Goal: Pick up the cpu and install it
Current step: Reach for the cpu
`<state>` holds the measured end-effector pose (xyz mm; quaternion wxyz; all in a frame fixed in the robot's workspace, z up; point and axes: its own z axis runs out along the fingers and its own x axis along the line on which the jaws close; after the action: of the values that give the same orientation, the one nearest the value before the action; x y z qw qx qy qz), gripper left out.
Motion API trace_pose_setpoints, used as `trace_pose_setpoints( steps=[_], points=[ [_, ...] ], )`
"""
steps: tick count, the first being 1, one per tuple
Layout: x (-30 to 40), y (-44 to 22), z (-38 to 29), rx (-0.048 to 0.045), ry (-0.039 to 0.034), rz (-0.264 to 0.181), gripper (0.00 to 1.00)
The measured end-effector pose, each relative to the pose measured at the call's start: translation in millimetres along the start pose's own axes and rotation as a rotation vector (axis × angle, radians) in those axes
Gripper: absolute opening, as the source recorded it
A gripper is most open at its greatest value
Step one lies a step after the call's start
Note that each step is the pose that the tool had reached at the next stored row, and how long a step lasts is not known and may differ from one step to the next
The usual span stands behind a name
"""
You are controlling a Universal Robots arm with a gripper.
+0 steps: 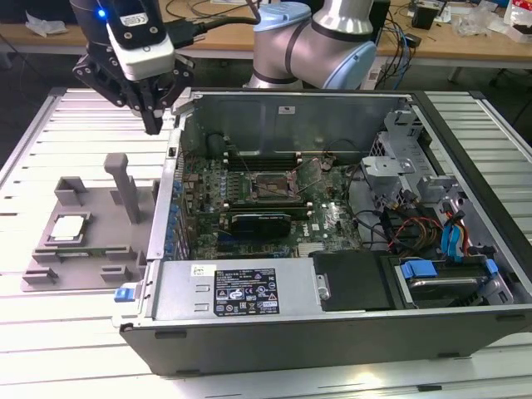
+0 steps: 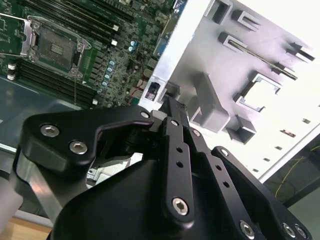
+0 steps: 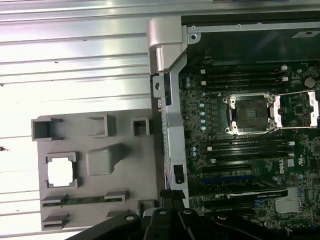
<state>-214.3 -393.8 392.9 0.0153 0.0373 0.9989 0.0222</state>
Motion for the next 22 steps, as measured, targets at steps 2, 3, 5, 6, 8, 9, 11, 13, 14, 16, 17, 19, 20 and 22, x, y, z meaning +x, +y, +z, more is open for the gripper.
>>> trace_pose_setpoints(
  steps=[2,3,5,6,8,9,11,13,14,16,17,19,20,22],
  points=[
    [4.0,-0.1,-0.1,-0.0001,-0.0004,0.0,0.11],
    [6.7,-0.2,-0.2,0.0,-0.0006,0.0,0.11],
    [10.1,-0.3,-0.2,-0.0001,-0.0011,0.0,0.11],
    [11.6,-0.4,-0.2,0.0,-0.0012,0.0,0.11],
    [16.9,-0.5,-0.3,-0.0001,-0.0017,0.0,0.11],
    [18.8,-0.6,-0.4,-0.0001,-0.0019,0.0,0.11],
    [21.9,-0.7,-0.4,-0.0002,-0.0022,0.0,0.11],
    [28.5,-0.9,-0.6,-0.0001,-0.0028,0.0,0.11],
    [33.3,-1.1,-0.6,-0.0003,-0.0033,0.0,0.11],
    [38.2,-1.3,-0.8,-0.0003,-0.0037,0.0,0.11],
    [39.8,-1.3,-0.8,-0.0002,-0.0038,0.0,0.11],
    [45.0,-1.5,-0.9,-0.0002,-0.0043,0.0,0.11],
    [49.3,-1.7,-0.9,-0.0003,-0.0047,0.0,0.11],
    [57.3,-2.0,-0.9,-0.0004,-0.0056,0.0,0.11]
  ],
)
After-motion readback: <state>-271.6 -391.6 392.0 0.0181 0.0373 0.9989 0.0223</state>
